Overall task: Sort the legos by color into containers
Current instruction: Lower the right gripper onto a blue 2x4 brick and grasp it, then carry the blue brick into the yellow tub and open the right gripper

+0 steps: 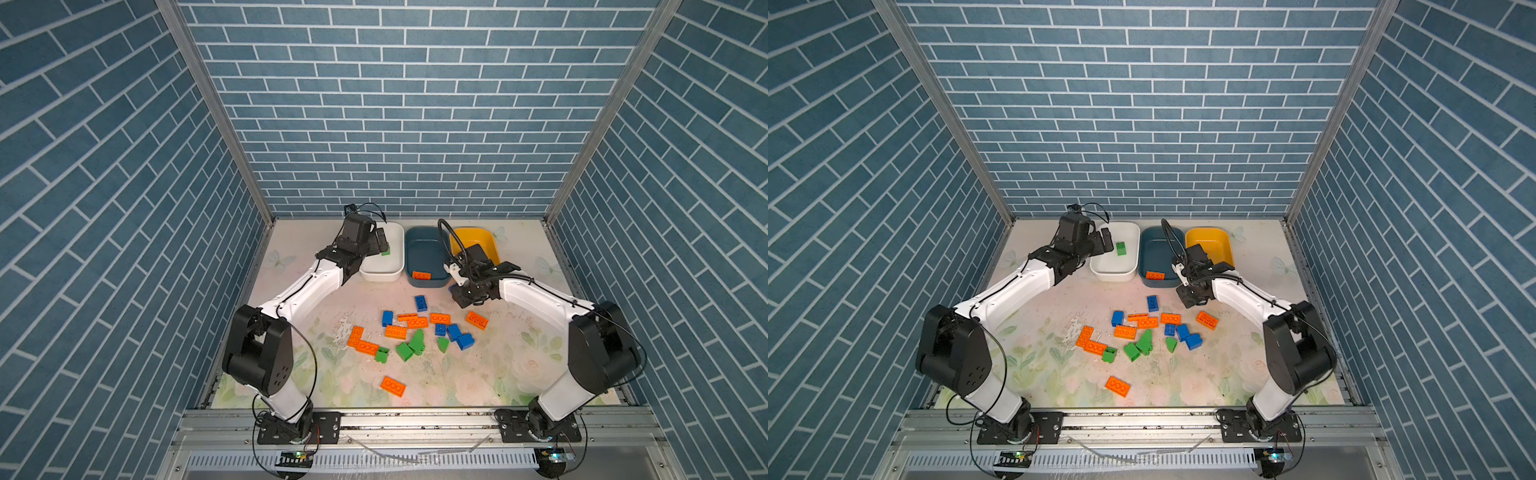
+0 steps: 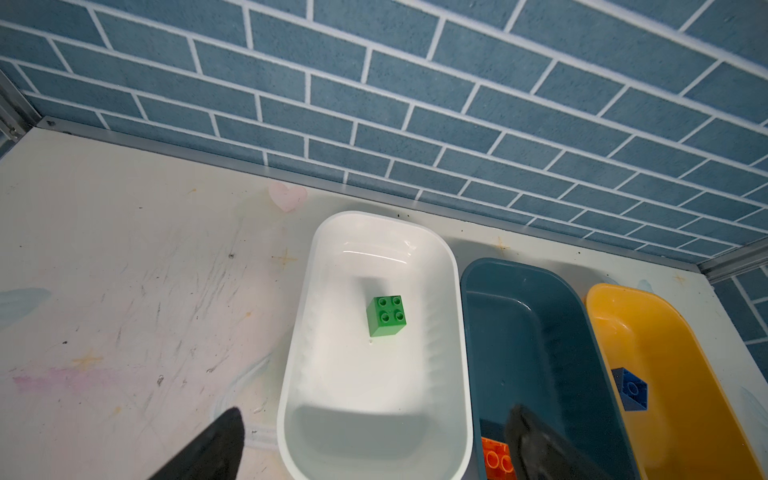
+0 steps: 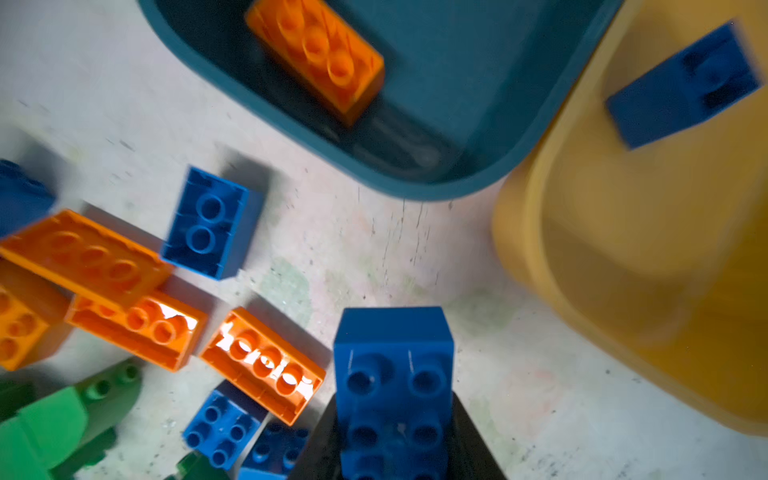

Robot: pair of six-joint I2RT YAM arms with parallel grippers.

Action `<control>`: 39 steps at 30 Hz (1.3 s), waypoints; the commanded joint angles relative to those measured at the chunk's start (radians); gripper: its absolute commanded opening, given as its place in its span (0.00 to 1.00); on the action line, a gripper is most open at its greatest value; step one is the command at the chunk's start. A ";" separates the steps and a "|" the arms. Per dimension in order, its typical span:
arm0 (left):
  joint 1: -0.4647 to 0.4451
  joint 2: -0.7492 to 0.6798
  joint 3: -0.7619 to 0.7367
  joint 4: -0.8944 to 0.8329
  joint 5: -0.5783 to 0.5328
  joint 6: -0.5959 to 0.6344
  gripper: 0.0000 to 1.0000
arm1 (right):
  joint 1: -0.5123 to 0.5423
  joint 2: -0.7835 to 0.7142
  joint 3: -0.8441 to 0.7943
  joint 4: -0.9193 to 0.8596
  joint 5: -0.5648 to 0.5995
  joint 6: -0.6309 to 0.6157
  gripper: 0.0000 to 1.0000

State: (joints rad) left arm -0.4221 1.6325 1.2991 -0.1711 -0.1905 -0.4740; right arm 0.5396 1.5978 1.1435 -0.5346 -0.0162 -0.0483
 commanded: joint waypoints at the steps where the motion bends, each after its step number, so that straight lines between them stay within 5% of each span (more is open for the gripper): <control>1: -0.010 -0.023 -0.019 -0.027 0.006 -0.004 0.99 | -0.034 -0.058 -0.019 0.081 -0.066 0.026 0.21; 10: -0.009 -0.039 0.001 -0.056 0.014 -0.015 0.99 | -0.205 0.015 0.079 0.212 -0.116 0.221 0.21; 20: -0.008 0.018 0.089 -0.209 -0.040 0.036 0.99 | -0.240 0.320 0.424 -0.056 0.136 0.190 0.22; 30: -0.007 0.058 0.158 -0.321 -0.039 0.046 0.99 | -0.240 0.535 0.647 -0.175 0.260 0.179 0.25; 33: -0.008 0.058 0.157 -0.324 -0.027 0.056 0.99 | -0.236 0.550 0.676 -0.195 0.257 0.184 0.31; 36: -0.009 0.060 0.151 -0.327 -0.032 0.067 0.99 | -0.224 0.527 0.659 -0.186 0.298 0.186 0.52; 39: -0.009 0.072 0.152 -0.332 -0.031 0.077 0.99 | -0.216 0.486 0.620 -0.186 0.314 0.187 0.61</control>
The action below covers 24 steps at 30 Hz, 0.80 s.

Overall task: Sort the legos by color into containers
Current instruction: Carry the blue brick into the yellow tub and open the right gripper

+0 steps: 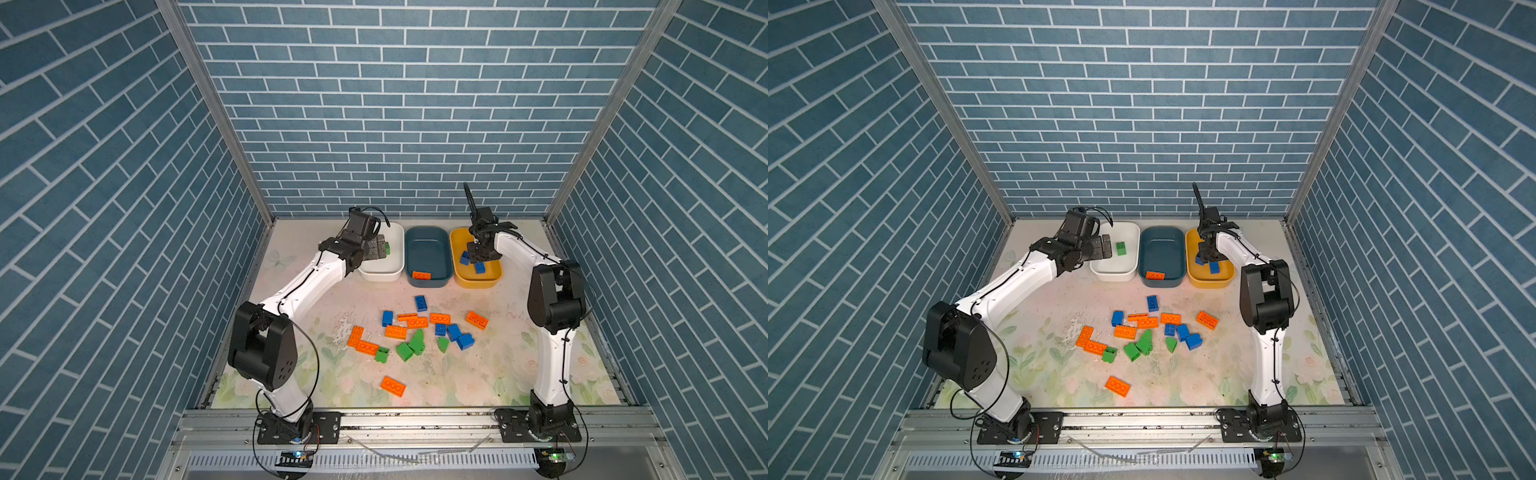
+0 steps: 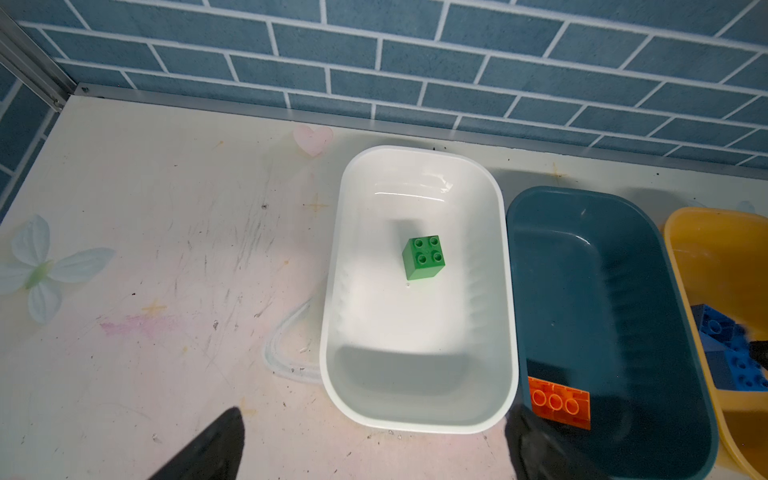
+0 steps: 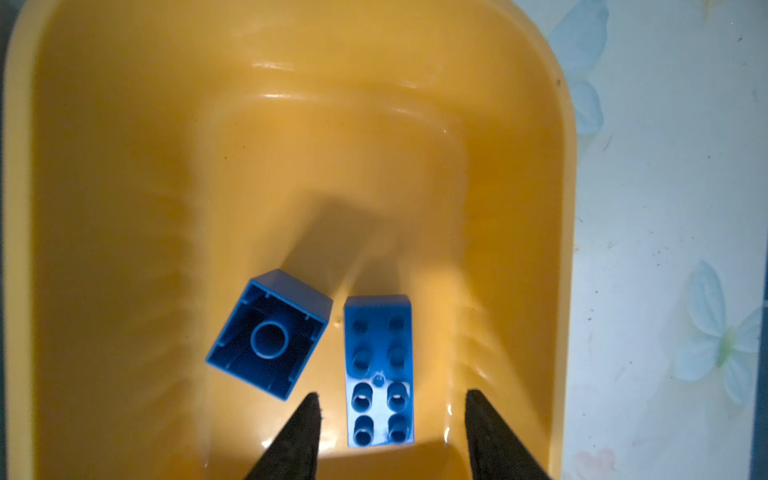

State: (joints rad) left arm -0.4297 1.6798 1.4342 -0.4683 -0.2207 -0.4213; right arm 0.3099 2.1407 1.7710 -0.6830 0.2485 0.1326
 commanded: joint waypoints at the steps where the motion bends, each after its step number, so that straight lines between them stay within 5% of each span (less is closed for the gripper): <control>1: -0.001 0.029 0.016 -0.035 0.003 0.024 0.99 | 0.019 -0.079 -0.033 -0.031 0.048 0.012 0.63; 4: -0.001 0.034 0.015 -0.031 0.029 0.021 0.99 | 0.029 -0.164 -0.132 0.010 0.021 0.035 0.71; 5: 0.000 0.037 0.015 -0.028 0.039 0.020 0.99 | 0.031 -0.198 -0.170 0.031 -0.006 0.040 0.98; 12: -0.007 0.055 0.017 -0.009 0.089 0.015 0.99 | 0.034 -0.425 -0.426 0.139 -0.144 0.159 0.99; 20: -0.007 0.079 0.021 0.017 0.214 -0.001 0.99 | 0.044 -0.628 -0.776 0.287 -0.052 0.559 0.99; 24: -0.008 0.080 0.021 0.036 0.247 0.017 0.99 | 0.073 -0.649 -0.838 0.283 -0.047 0.664 0.99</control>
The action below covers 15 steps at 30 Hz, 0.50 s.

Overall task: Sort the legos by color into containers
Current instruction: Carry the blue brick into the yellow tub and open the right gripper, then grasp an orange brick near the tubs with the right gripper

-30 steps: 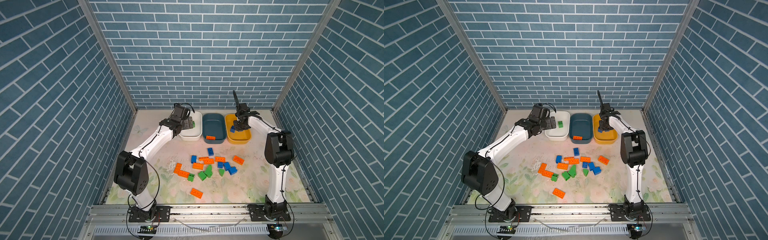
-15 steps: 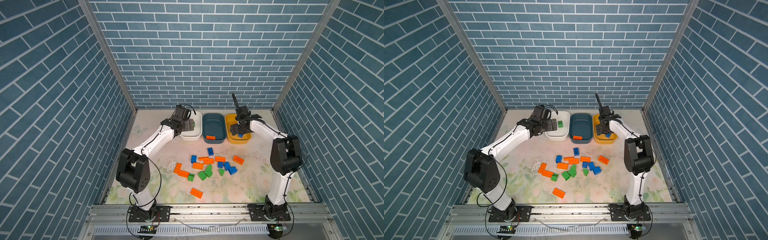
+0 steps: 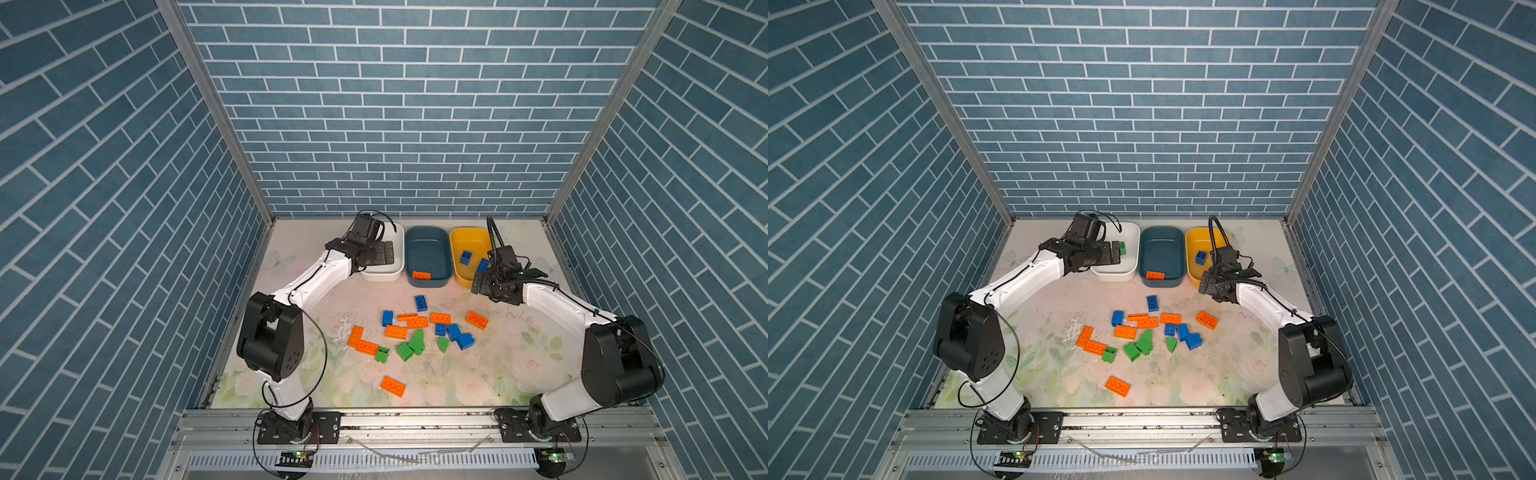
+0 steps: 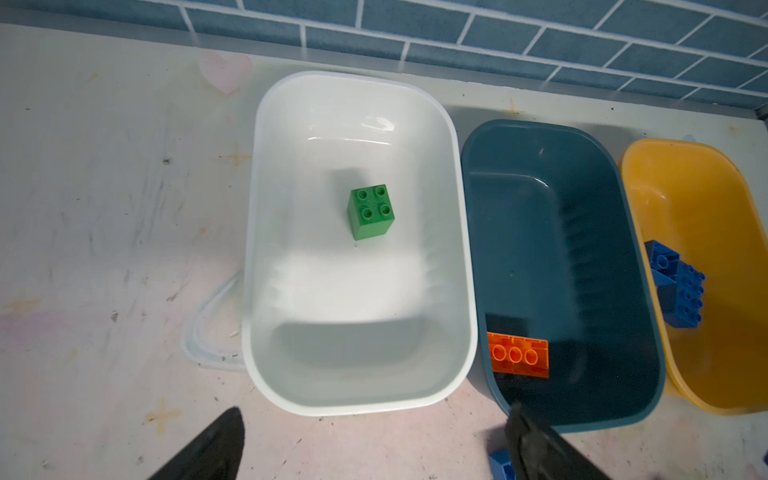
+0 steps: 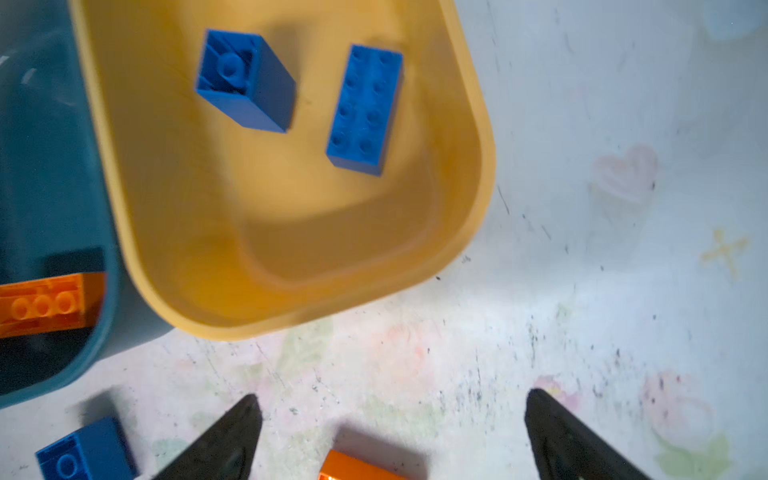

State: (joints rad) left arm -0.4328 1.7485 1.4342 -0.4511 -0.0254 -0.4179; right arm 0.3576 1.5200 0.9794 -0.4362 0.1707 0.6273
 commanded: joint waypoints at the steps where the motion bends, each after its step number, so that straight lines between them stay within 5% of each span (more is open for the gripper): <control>1: -0.006 0.010 0.024 0.016 0.056 0.021 0.99 | 0.038 -0.028 -0.056 0.034 0.016 0.166 0.99; 4: -0.005 0.012 0.027 0.007 0.053 0.031 0.99 | 0.058 -0.009 -0.073 0.017 -0.030 0.098 0.98; 9: -0.005 0.028 0.028 -0.003 0.054 0.032 0.99 | 0.066 0.057 -0.064 0.022 -0.307 -0.120 0.94; 15: -0.006 0.034 0.024 -0.001 0.051 0.027 0.99 | 0.092 0.107 -0.031 -0.077 -0.294 -0.260 0.93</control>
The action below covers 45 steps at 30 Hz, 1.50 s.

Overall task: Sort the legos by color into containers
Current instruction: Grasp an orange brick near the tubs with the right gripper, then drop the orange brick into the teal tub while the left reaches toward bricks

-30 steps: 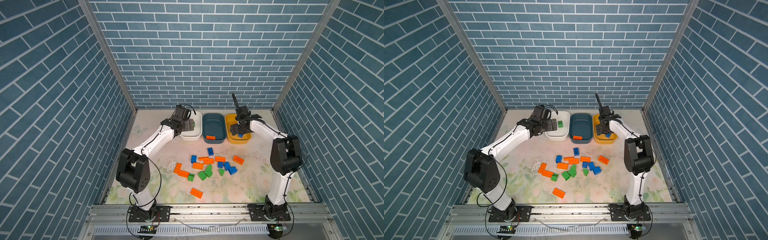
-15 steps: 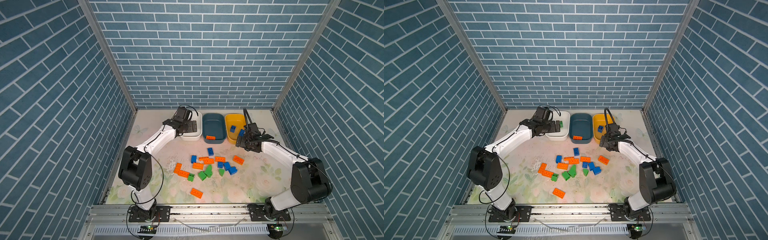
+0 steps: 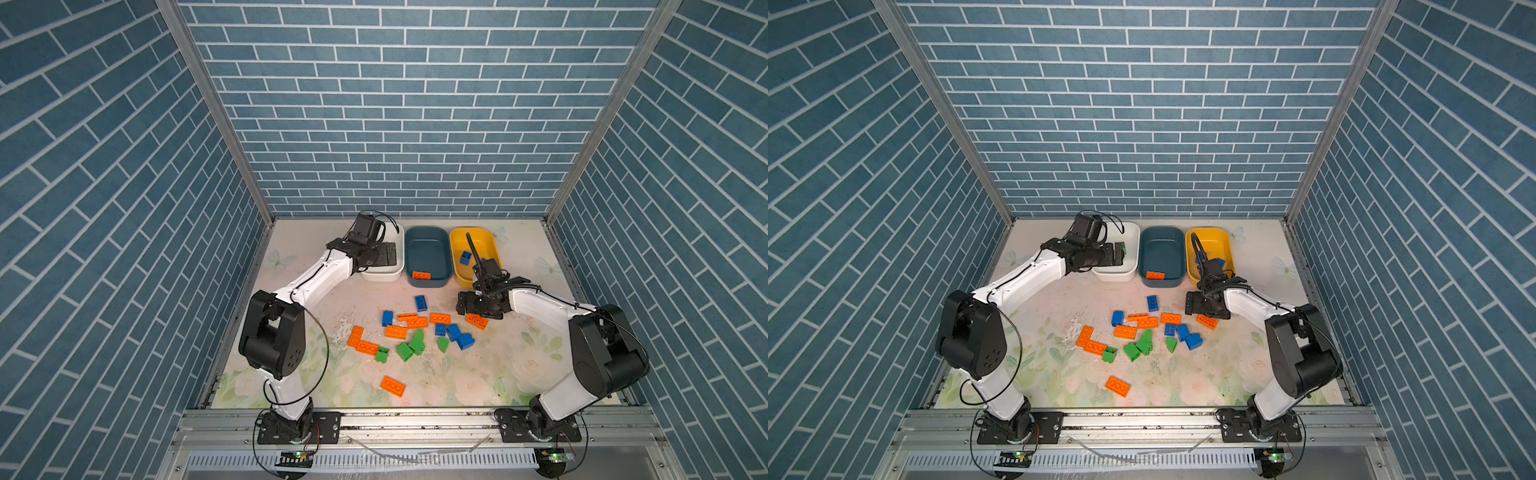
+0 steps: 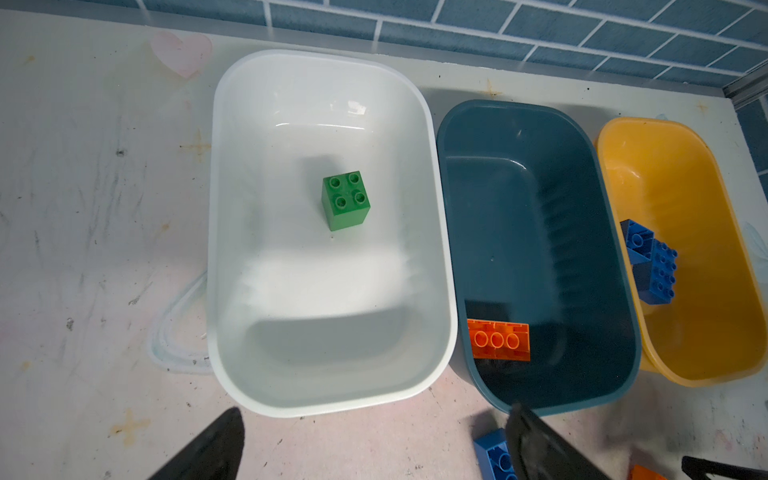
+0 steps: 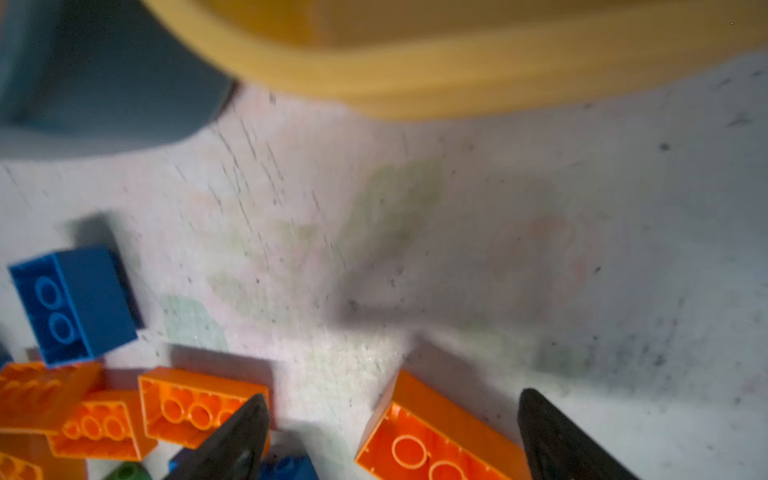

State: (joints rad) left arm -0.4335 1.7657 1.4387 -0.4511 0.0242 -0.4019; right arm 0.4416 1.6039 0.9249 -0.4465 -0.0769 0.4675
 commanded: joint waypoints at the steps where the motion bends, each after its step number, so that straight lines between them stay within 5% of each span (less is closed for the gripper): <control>1: -0.005 0.017 0.019 -0.001 0.002 0.011 0.99 | 0.008 0.034 0.030 -0.082 -0.067 -0.108 0.93; 9: -0.004 0.023 0.024 -0.004 0.002 0.015 0.99 | 0.018 -0.023 -0.056 -0.098 -0.036 -0.059 0.76; 13: -0.004 0.025 0.029 -0.006 0.000 0.012 0.99 | 0.026 -0.022 -0.058 -0.140 0.079 -0.035 0.59; 22: -0.012 -0.002 0.011 -0.020 -0.002 0.011 0.99 | 0.030 -0.063 -0.028 -0.113 0.092 -0.062 0.26; 31: -0.047 -0.096 -0.136 0.028 0.005 -0.007 0.99 | 0.045 -0.179 -0.007 0.217 -0.093 -0.169 0.24; 37: -0.078 -0.117 -0.197 -0.001 0.003 -0.022 0.99 | 0.045 -0.072 0.052 0.449 -0.146 -0.132 0.25; 45: -0.103 -0.140 -0.281 -0.032 -0.035 -0.062 0.99 | 0.045 0.190 0.304 0.411 -0.133 -0.072 0.26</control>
State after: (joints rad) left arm -0.5232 1.6611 1.1816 -0.4553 0.0166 -0.4454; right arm 0.4824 1.7344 1.1294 -0.0505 -0.1932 0.3637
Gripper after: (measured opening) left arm 0.994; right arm 0.328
